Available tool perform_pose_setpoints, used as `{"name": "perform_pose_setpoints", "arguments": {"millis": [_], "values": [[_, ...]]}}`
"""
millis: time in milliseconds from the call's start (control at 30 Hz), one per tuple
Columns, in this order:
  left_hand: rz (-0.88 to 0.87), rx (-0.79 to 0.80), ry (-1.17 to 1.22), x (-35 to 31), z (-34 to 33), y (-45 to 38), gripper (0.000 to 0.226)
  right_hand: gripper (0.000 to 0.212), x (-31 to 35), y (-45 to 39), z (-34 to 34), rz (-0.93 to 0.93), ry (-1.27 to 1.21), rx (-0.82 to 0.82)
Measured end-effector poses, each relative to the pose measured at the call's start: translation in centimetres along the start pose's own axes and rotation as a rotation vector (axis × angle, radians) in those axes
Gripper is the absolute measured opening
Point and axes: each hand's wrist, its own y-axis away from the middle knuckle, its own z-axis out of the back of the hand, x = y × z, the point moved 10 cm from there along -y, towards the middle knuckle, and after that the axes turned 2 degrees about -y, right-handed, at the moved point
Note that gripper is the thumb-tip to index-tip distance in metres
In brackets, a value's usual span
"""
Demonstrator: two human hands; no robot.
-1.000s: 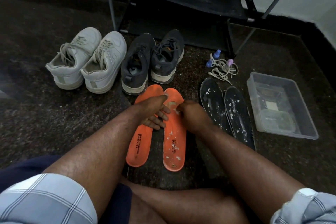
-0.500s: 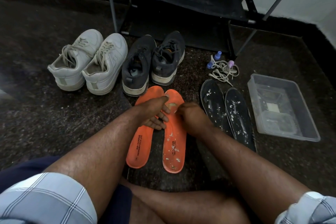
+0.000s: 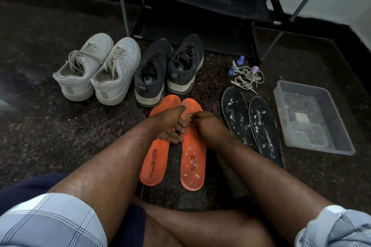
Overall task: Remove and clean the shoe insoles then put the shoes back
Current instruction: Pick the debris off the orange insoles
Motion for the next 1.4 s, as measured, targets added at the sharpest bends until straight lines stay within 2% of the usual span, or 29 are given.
{"name": "perform_pose_setpoints", "arguments": {"millis": [100, 300, 433, 700, 867, 967, 1067, 1233, 1300, 1400], "values": [[-0.004, -0.015, -0.001, 0.0, 0.2, 0.0, 0.073, 0.024, -1.8, 0.1, 0.3, -0.095, 0.026, -0.034], [0.000, -0.006, 0.001, 0.0, 0.1, 0.0, 0.074, 0.022, 0.4, 0.3, 0.4, -0.040, -0.006, 0.087], [-0.003, -0.005, -0.009, 0.0, 0.1, -0.1, 0.074, 0.024, -1.8, 0.7, 0.8, -0.132, -0.077, 0.014], [0.001, 0.016, -0.011, 0.0, -0.1, 0.0, 0.075, 0.025, 1.1, 1.7, -0.9, -0.036, -0.066, 0.138], [-0.026, -0.007, -0.027, -0.3, -0.1, -0.1, 0.072, 0.026, -1.1, 2.6, 2.8, -0.202, -0.224, -0.033], [-0.052, -0.026, -0.019, -0.7, -0.1, -0.3, 0.069, 0.012, -1.3, 3.2, 4.3, -0.207, -0.247, 0.005], [-0.072, -0.019, -0.024, -0.9, -0.1, -0.4, 0.068, 0.011, -1.1, 4.0, 4.2, -0.192, -0.240, 0.017], [-0.116, -0.032, 0.007, -1.4, 0.2, -0.6, 0.063, 0.014, -3.3, 4.7, 3.9, -0.362, -0.559, -0.088], [-0.104, -0.013, -0.005, -1.3, 0.1, -0.6, 0.065, 0.012, -4.2, 4.7, 4.3, -0.386, -0.537, -0.121], [-0.073, 0.014, -0.030, -0.8, -0.2, -0.5, 0.066, 0.012, -4.7, 4.4, 4.7, -0.380, -0.358, -0.122]]}}
